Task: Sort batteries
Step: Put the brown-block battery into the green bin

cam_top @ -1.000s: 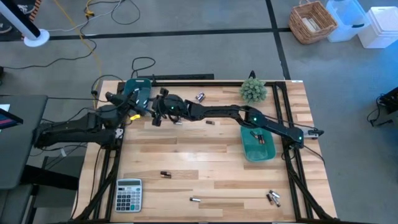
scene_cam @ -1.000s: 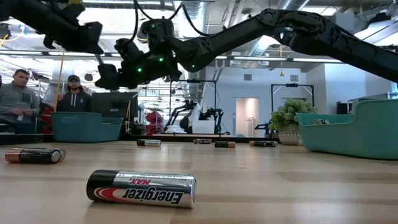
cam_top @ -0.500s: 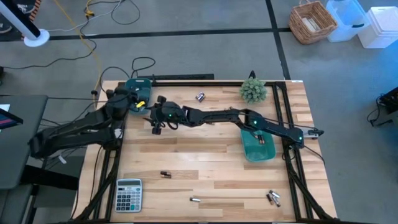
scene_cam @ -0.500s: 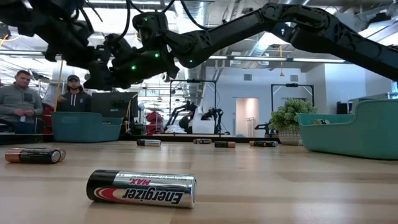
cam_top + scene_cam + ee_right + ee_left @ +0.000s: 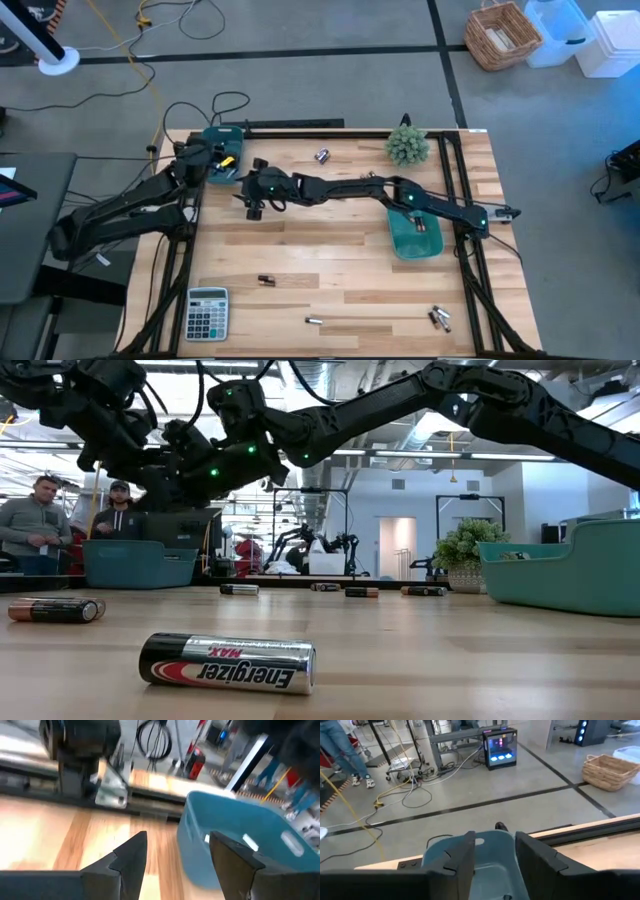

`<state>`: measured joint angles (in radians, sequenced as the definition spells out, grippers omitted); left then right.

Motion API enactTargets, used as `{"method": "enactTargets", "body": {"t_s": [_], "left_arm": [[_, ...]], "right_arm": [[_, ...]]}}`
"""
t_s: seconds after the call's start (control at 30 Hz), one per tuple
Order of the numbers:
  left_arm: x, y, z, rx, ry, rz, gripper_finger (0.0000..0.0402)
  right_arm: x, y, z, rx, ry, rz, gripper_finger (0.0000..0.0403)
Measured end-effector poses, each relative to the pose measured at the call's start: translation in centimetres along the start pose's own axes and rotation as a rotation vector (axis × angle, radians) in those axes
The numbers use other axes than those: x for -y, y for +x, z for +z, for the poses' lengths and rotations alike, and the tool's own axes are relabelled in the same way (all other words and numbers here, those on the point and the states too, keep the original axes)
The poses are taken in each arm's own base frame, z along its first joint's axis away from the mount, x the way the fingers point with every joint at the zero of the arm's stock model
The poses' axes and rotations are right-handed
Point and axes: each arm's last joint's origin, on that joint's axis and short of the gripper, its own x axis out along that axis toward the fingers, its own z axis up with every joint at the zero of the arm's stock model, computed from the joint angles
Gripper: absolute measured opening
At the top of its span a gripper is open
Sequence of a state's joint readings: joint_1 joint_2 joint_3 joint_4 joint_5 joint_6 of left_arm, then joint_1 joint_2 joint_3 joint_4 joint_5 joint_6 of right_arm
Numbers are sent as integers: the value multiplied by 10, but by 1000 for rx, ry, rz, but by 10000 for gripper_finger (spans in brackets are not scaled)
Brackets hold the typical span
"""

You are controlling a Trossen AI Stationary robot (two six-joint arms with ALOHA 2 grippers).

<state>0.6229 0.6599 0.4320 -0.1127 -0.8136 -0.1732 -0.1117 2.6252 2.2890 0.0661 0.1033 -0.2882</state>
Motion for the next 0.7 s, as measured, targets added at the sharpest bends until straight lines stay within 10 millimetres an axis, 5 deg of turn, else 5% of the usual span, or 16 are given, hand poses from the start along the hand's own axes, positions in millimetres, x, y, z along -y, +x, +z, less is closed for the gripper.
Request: {"method": "enactTargets", "body": {"t_s": [0.4, 0.57, 0.7], "left_arm": [[-15, -19, 12, 93, -59, -121, 164], [-12, -20, 12, 84, -41, -221, 164], [-8, -18, 10, 67, -18, -284, 164]], "right_arm": [[23, -31, 33, -9, 42, -7, 228], [41, -56, 24, 84, 108, -64, 228], [55, -95, 8, 164, 174, -112, 228]]}}
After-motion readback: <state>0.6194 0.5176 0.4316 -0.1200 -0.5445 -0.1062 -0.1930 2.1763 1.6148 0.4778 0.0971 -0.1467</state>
